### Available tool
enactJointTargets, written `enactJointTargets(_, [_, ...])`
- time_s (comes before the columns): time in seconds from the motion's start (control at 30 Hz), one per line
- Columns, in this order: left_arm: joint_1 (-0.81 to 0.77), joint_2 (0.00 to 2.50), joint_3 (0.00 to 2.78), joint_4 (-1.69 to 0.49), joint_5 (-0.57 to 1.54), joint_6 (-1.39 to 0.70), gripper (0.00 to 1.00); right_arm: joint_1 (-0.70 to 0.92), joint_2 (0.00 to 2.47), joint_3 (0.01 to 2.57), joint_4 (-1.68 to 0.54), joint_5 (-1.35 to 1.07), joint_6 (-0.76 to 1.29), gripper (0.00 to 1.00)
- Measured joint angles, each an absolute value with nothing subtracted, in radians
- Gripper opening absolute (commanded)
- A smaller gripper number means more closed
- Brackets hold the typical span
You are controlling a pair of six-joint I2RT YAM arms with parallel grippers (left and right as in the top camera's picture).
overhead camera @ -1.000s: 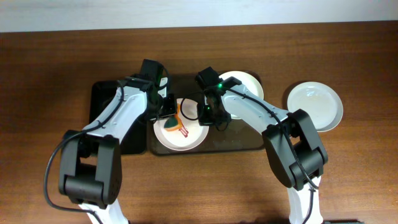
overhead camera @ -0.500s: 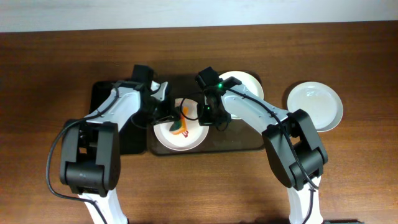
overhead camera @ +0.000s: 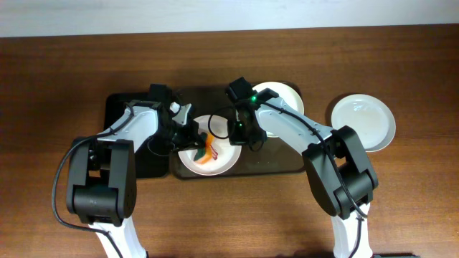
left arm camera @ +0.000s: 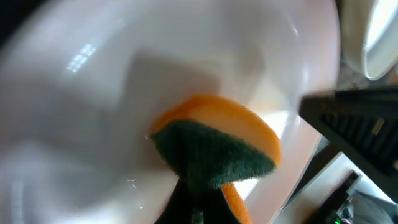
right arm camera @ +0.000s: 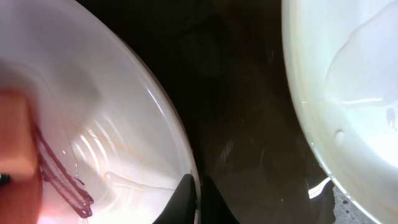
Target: Clean dirty plates on tray and stack at the side
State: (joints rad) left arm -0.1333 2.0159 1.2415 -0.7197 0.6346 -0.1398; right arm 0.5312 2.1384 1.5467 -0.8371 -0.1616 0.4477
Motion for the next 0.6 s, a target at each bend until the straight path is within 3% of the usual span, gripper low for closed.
enactJointTargets(0.6, [-0.146,2.016,1.211,-0.721,0.810,-0.147,0.00,0.519,2.138,1.547,-0.839,-0.178,0.446,0.04])
